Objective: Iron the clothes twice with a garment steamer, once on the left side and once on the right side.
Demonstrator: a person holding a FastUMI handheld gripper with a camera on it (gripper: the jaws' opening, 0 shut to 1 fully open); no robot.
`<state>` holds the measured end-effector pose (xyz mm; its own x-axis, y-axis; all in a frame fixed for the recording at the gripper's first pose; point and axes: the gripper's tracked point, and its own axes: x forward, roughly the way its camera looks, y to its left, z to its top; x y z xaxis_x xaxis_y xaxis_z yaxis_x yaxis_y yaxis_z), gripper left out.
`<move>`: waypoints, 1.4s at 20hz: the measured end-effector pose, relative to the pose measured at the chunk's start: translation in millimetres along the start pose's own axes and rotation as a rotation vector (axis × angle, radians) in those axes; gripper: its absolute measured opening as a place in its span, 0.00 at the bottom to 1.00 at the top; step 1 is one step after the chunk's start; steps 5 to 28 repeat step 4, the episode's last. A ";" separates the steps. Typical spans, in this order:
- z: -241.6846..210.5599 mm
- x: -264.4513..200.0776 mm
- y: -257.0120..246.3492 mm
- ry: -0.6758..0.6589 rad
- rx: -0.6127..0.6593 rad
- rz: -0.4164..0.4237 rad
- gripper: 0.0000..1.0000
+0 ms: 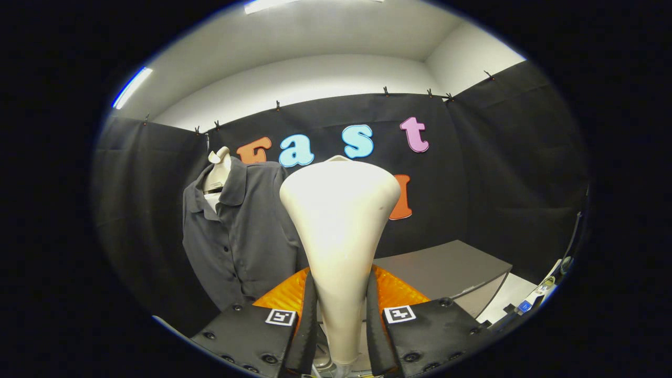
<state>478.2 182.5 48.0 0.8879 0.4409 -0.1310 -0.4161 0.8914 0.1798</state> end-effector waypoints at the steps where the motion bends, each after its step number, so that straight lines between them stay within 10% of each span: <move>1: -1.2 2.4 -3.2 0.003 0.003 0.002 0.47; 28: -4.3 8.3 -9.2 0.007 0.008 0.009 0.47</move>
